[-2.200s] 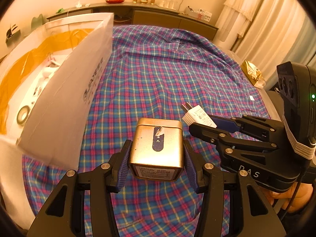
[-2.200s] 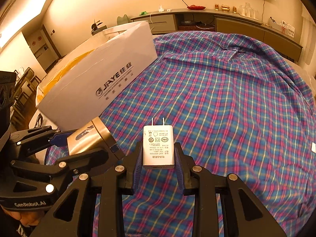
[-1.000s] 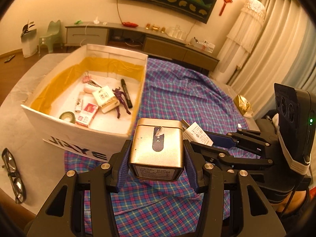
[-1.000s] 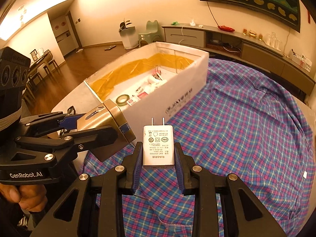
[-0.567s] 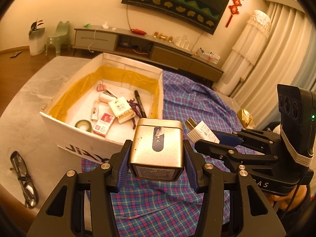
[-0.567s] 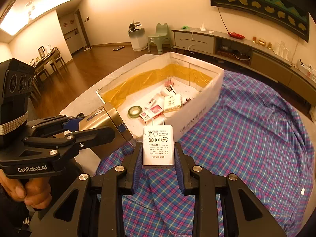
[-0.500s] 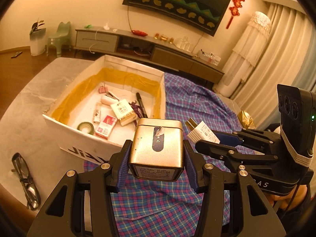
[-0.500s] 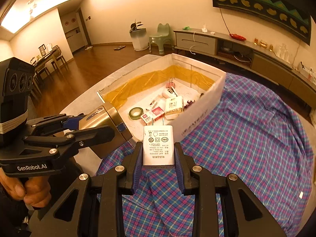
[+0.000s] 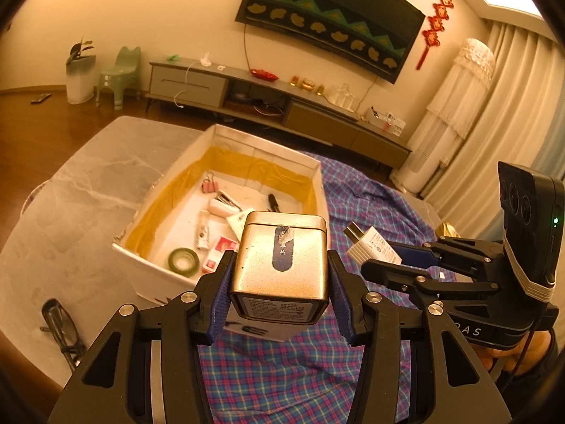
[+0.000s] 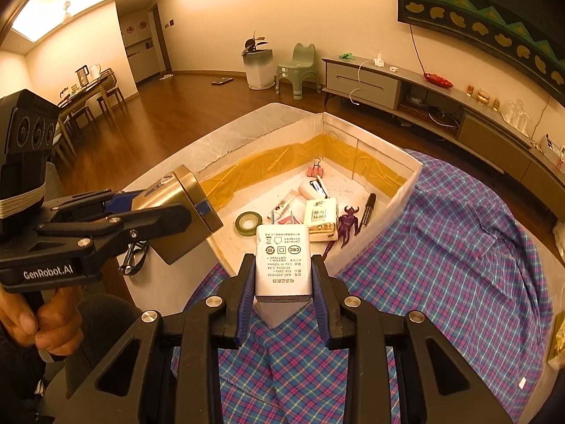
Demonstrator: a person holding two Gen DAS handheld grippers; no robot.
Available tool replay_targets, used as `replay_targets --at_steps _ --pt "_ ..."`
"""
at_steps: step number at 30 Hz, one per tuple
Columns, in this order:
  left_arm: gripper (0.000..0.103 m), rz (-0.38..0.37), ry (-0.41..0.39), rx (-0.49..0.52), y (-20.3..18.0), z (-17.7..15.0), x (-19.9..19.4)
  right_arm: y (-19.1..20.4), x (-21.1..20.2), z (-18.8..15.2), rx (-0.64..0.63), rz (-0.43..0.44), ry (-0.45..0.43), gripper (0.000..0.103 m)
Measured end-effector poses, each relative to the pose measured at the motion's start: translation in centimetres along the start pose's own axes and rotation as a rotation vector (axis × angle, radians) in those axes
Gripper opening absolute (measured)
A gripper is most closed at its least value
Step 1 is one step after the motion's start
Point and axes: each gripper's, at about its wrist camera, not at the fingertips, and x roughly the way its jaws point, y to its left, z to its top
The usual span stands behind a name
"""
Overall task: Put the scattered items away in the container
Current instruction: 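Lift the gold tin and charger and carry them over the white box, then open the right tool to drop the charger while the left tool lowers the gold tin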
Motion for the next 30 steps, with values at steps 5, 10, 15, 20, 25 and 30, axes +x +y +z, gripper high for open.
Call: replay_targets --at_steps 5,10,15,20,25,30 --pt "0.052 0.006 -0.015 -0.031 1.2 1.1 0.6 -0.4 1.3 1.5 -0.005 -0.004 0.021 0.032" --pt "0.052 0.017 -0.003 -0.059 1.9 1.9 2.5 -1.1 2.6 3.3 -0.003 -0.007 0.036 0.032" --pt "0.052 0.014 0.045 -0.071 1.9 1.9 5.2 -2.2 4.0 5.3 0.004 -0.022 0.049 0.032" --pt "0.052 -0.005 0.099 -0.080 1.4 1.5 7.9 -3.6 5.9 7.0 0.004 -0.043 0.078 0.032" --pt "0.052 -0.012 0.150 -0.080 0.8 1.1 10.3 -4.5 8.0 8.6 -0.007 -0.066 0.107 0.032" --pt "0.052 0.005 0.177 -0.058 0.0 0.7 11.9 -5.3 10.2 9.9 -0.025 -0.087 0.139 0.032"
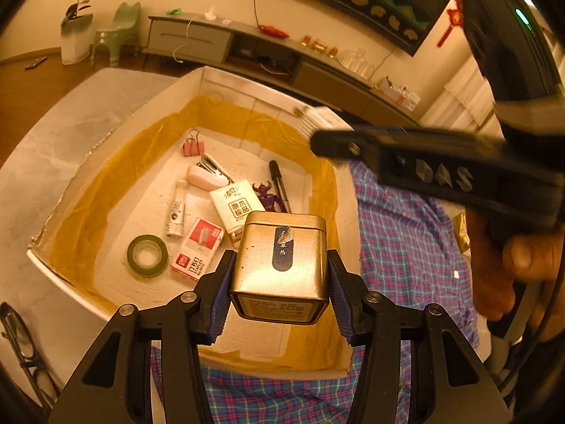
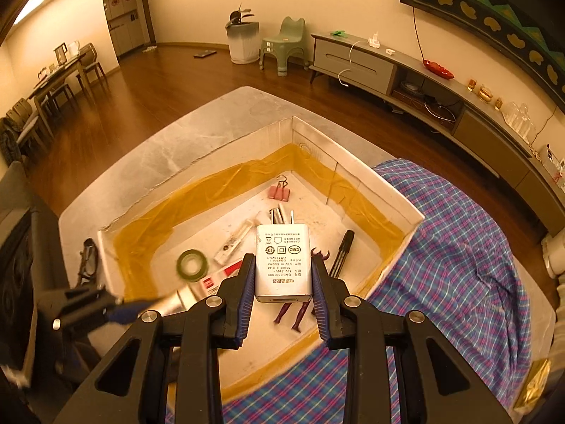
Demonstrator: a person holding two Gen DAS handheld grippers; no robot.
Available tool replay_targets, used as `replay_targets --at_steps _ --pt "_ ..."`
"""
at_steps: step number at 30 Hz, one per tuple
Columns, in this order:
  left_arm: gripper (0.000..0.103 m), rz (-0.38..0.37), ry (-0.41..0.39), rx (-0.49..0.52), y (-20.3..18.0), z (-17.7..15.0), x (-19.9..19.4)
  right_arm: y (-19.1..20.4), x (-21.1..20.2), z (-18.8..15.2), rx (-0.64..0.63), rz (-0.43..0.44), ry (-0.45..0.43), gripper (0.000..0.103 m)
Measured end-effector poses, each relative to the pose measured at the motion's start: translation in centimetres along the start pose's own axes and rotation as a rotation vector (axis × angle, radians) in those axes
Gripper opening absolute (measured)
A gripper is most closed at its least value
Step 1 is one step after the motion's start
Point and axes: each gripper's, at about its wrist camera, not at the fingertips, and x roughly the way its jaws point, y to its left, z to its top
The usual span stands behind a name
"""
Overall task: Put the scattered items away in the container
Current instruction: 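Open the right tool to drop the charger while the left tool lowers the gold tin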
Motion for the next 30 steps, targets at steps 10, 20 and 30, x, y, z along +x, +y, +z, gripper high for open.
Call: replay_targets --at_steps 10,20,30 --pt "0.052 0.028 0.057 0.016 -0.2 -0.4 2.1 -0.8 4.4 2.6 0.005 -0.006 0.073 0.032" --pt "0.052 0.025 0.076 0.006 0.2 0.2 2.8 -1.1 8.0 4.6 -0.008 -0.049 0.137 0.031" --pt "0.053 0.007 0.082 -0.016 0.5 0.3 3.1 -2.3 10.1 5.5 0.028 -0.101 0.146 0.033"
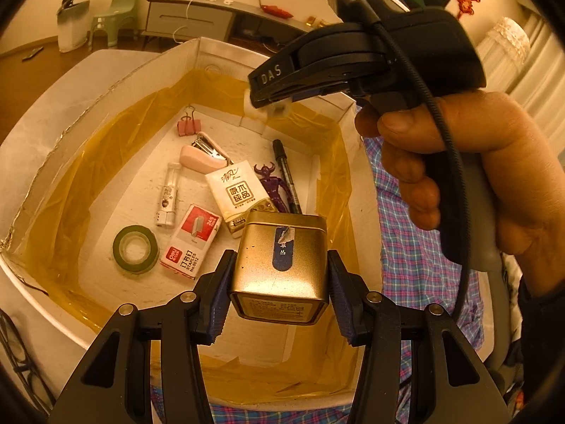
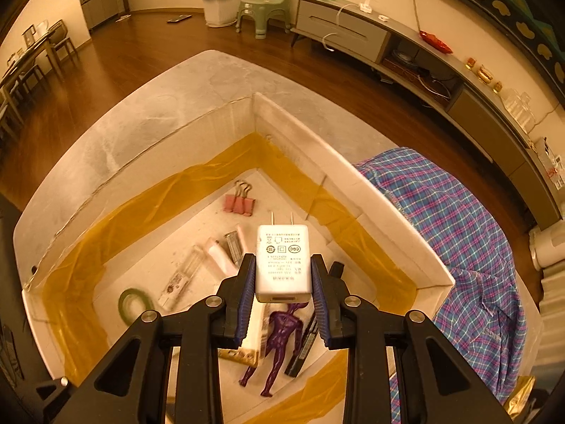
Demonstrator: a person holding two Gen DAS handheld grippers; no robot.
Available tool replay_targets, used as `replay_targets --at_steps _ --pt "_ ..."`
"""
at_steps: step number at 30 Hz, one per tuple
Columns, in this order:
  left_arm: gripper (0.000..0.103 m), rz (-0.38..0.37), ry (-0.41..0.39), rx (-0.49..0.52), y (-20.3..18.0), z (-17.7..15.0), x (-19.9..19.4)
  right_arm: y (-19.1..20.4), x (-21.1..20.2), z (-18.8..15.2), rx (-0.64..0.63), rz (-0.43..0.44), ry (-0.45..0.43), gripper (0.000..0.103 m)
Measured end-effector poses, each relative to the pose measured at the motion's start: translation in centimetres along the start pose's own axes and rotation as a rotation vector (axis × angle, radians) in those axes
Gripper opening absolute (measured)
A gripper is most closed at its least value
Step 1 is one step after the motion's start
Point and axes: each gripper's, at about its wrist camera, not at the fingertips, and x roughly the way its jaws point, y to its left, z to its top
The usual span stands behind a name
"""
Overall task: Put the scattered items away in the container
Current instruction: 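Open the right tool to drop the charger while the left tool lowers the gold tin, then open the left tool to release the gold tin into the box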
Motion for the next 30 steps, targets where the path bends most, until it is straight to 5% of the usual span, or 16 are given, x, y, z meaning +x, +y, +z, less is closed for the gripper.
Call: replay_targets --at_steps 3,14,30 --pt "0.053 -0.009 -0.003 -0.003 0.0 0.0 0.0 -0.4 0.0 0.0 0.021 -0.006 -0.010 0.041" --pt "0.055 -0.029 -0.023 0.007 -0.3 -0.3 -0.6 -0.6 -0.7 -1.2 0.033 0.020 -0.005 0.041" --pt "0.056 0.049 -0.089 0.090 -1.7 -1.6 -2.7 0.9 -3.3 -4.5 -0.072 0.005 0.027 0.048"
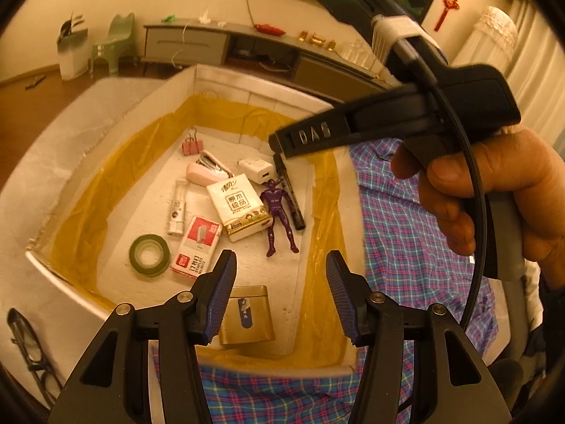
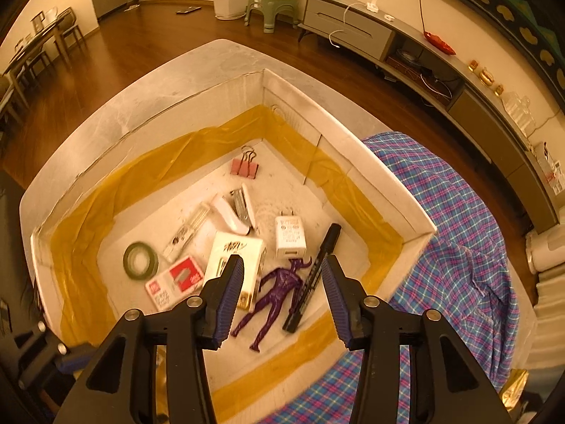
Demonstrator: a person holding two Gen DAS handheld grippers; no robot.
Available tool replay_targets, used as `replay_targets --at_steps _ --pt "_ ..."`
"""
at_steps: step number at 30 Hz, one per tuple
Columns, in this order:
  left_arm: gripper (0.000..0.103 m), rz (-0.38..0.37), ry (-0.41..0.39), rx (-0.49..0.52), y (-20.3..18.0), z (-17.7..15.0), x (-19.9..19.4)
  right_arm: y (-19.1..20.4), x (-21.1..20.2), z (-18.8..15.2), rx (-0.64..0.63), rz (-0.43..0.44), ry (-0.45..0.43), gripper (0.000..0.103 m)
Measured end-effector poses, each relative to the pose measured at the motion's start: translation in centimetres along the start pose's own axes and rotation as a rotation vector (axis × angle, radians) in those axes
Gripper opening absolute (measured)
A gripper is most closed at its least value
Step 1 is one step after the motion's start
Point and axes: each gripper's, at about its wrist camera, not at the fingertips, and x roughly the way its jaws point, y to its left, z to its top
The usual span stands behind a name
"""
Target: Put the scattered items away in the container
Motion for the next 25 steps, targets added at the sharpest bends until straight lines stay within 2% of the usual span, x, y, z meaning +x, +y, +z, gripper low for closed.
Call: replay_targets --at_steps 5,10,15,16,18,21,25 --pt "0.056 0.028 -0.016 0.030 -0.6 -0.8 -1.7 1.0 -2.1 -1.6 -0.076 -0.030 -0.008 0.052" --pt "0.056 0.044 0.033 -0.002 0.1 -2.1 -1.8 2.3 -3.4 -3.6 -0.175 -0.056 0.009 0.055" --pt "0.057 0.026 0.024 -0.021 0.4 -2.6 -3.1 3.4 -4.2 -5.9 -0.266 -0.090 0.034 0.058" --pt "0.062 0.020 0.019 -0.023 0.4 -2.7 -3.4 3.5 -4.4 -6.2 -0.275 -0.092 0.034 0.058" --pt "0.066 0.012 -0.003 -0.025 0.3 -2.9 -4.1 3.7 -4.8 -6.7 -0.287 -0.096 0.033 0.058" --pt "0.066 0.008 -0.076 -0.019 0.0 -3.4 -5.6 3.8 -5.5 -7.3 -0.289 -0.102 0.027 0.058" --pt "0.066 0.038 -0.110 -0.012 -0.5 -3.8 -7.2 3.9 -6.0 -7.9 -0.291 -0.105 0.021 0.058"
